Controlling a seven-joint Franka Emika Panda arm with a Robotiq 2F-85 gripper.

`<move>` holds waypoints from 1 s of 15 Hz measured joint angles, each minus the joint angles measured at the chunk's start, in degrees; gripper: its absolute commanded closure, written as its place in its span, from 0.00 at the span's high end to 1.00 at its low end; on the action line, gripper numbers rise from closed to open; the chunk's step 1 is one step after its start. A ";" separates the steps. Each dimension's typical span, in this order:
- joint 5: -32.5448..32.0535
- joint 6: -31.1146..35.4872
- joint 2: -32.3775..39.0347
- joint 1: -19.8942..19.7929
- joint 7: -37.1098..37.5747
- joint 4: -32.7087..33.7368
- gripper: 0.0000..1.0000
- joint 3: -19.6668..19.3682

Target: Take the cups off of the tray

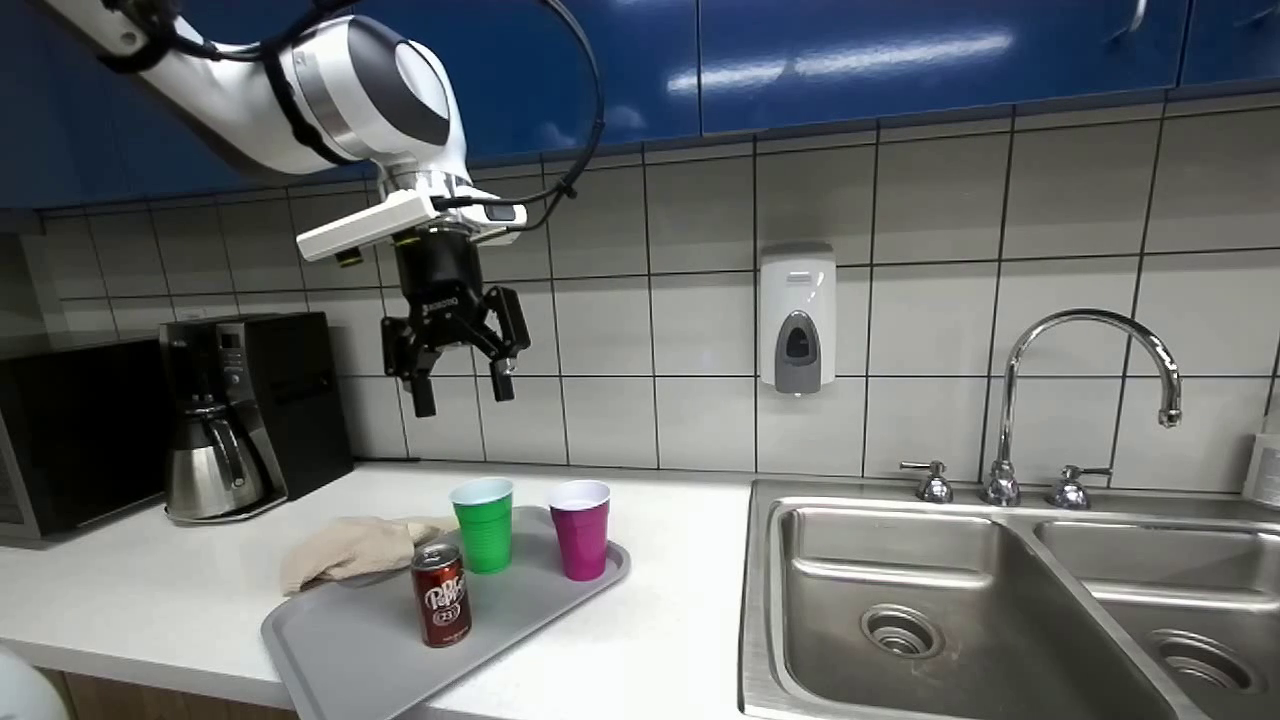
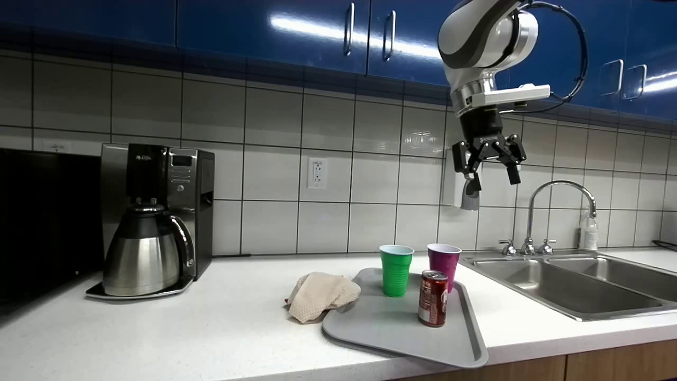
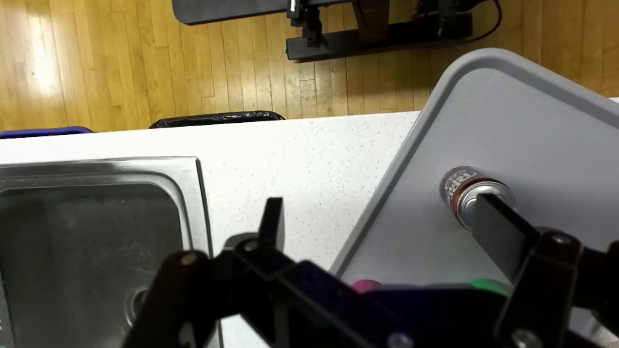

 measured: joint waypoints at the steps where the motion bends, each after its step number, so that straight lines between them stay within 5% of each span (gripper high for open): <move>1: 0.00 0.80 0.00 0.00 0.59 -0.41 1.00 -0.14; 15: -0.07 19.37 1.71 -0.03 17.14 -10.19 1.00 0.23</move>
